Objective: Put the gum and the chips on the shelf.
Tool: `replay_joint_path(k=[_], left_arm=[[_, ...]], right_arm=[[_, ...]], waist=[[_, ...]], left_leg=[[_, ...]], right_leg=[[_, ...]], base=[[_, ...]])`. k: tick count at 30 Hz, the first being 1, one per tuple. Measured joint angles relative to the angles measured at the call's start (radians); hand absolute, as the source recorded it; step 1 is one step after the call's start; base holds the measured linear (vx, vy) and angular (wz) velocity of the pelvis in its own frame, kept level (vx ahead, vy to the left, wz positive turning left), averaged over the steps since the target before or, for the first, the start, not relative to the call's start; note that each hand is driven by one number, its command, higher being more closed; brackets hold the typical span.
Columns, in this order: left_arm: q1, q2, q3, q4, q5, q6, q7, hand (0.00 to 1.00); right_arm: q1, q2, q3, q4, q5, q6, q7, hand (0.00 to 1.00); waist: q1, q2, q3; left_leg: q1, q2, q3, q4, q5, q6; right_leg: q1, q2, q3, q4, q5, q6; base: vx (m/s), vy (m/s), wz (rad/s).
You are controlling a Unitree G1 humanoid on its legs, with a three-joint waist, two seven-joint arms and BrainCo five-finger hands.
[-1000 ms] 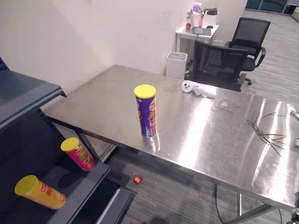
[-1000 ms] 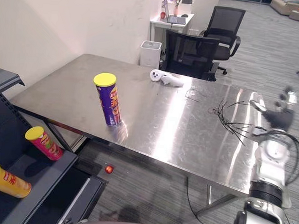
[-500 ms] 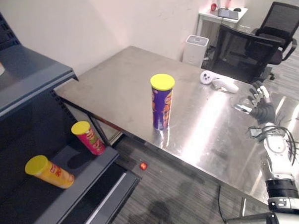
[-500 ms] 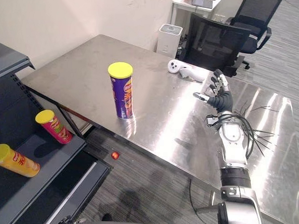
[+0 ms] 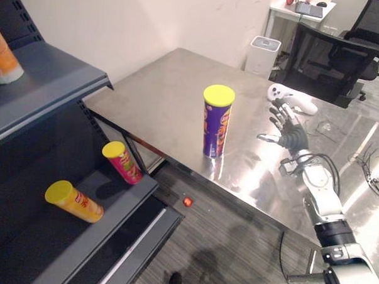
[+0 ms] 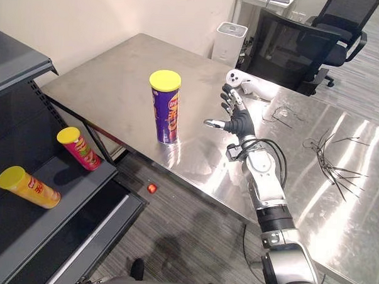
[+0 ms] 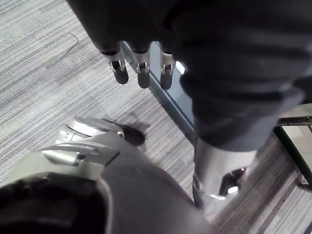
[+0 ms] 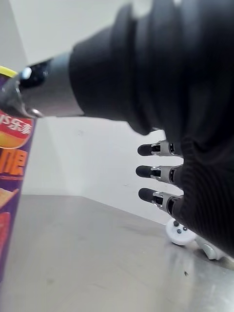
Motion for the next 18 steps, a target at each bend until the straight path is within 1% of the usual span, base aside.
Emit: replay_joint_path(k=[2, 5, 18], left_arm=[[-0.006, -0.002, 0.004, -0.007, 0.0, 0.002, 0.001, 0.0], [-0.005, -0.004, 0.01, -0.013, 0.0, 0.011, 0.001, 0.0], [-0.004, -0.004, 0.018, -0.019, 0.0, 0.011, 0.001, 0.0]], right_arm=[[-0.01, 0.0, 0.009, 0.0, 0.0, 0.001, 0.009, 0.0], [-0.032, 0.0, 0.042, -0.003, 0.0, 0.001, 0.013, 0.0], [-0.067, -0.002, 0.093, -0.04, 0.008, 0.001, 0.024, 0.0]], waist=[[0.012, 0.001, 0.005], [0.013, 0.001, 0.005], [0.015, -0.002, 0.007]], left_leg=[[-0.002, 0.001, -0.001, 0.0, 0.004, -0.001], [-0.005, 0.0, -0.001, -0.001, 0.007, -0.001], [-0.017, 0.006, 0.002, 0.0, 0.012, -0.004]], right_leg=[[0.0, 0.001, -0.001, -0.002, 0.0, 0.0], [0.0, 0.002, -0.001, -0.007, 0.0, 0.0], [-0.009, 0.009, 0.003, -0.013, 0.0, 0.0]], base=[[-0.06, -0.016, 0.02], [-0.04, -0.009, 0.01], [-0.01, -0.006, 0.0]])
